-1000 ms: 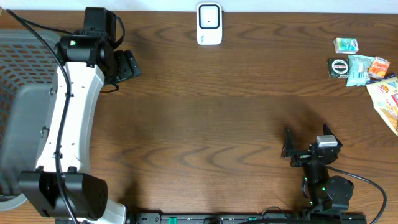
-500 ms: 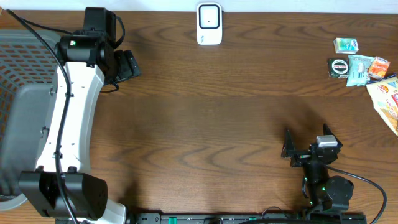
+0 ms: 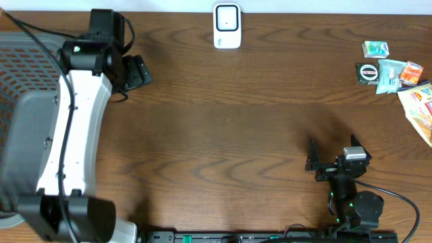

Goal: Scan the item barcode

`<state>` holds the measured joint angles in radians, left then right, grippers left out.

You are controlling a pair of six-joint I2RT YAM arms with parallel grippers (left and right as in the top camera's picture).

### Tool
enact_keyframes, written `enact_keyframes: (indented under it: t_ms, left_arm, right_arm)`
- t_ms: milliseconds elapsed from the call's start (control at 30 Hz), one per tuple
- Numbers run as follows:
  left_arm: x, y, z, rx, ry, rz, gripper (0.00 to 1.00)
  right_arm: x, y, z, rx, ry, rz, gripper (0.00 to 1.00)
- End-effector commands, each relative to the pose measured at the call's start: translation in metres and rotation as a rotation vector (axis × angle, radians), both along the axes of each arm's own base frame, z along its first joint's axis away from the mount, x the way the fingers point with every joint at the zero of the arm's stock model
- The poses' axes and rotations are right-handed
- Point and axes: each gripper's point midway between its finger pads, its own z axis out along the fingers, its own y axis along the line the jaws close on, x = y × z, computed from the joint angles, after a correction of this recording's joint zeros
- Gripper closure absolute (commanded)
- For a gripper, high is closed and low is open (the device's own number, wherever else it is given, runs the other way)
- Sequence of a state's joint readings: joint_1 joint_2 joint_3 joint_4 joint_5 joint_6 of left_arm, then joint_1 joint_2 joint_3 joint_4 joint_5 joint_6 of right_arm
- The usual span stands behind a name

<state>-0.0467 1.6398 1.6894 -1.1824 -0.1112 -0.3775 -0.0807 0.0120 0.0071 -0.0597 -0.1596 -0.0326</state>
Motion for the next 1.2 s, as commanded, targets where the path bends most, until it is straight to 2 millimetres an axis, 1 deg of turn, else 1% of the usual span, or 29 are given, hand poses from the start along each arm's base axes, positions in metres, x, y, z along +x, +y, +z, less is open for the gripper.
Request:
enact_keyframes:
  t_ms: [0,67,200,400,633,733,833,1000,1100,1167]
  left_arm:
    - [-0.025,0.005,0.014,0.011,-0.032,0.007,0.02]
    - [-0.039,0.005,0.009,0.012,-0.028,0.007,0.02]
    - [-0.059,0.006,0.000,0.010,-0.068,0.007,0.02]
    - [-0.090,0.007,-0.010,0.008,-0.185,-0.001,0.02]
    - [-0.126,0.008,-0.017,-0.003,-0.366,-0.005,0.02]
    - [-0.141,0.008,-0.024,-0.006,-0.439,-0.008,0.02]
    - [-0.153,0.009,-0.031,-0.009,-0.507,-0.007,0.02]
    - [-0.171,0.010,-0.034,-0.013,-0.618,-0.007,0.02]
    - [-0.176,0.009,-0.034,-0.018,-0.665,-0.009,0.02]
    - [-0.175,0.009,-0.035,-0.019,-0.691,-0.010,0.03]
  right_arm:
    - [0.000,-0.002,0.000,0.017,-0.001,-0.011,0.01]
    - [0.000,-0.002,0.000,0.017,-0.001,-0.011,0.01]
    - [0.000,-0.002,0.000,0.017,-0.001,-0.011,0.01]
    - [0.000,-0.002,0.000,0.017,-0.001,-0.011,0.01]
    - [0.000,-0.002,0.000,0.017,-0.001,-0.011,0.01]
    - [0.000,-0.002,0.000,0.017,-0.001,-0.011,0.01]
    - [0.000,-0.002,0.000,0.017,-0.001,-0.011,0.01]
    - [0.000,-0.002,0.000,0.017,-0.001,-0.011,0.01]
    - [0.000,-0.002,0.000,0.017,-0.001,-0.011,0.01]
    - [0.000,-0.002,0.000,0.017,-0.001,-0.011,0.01]
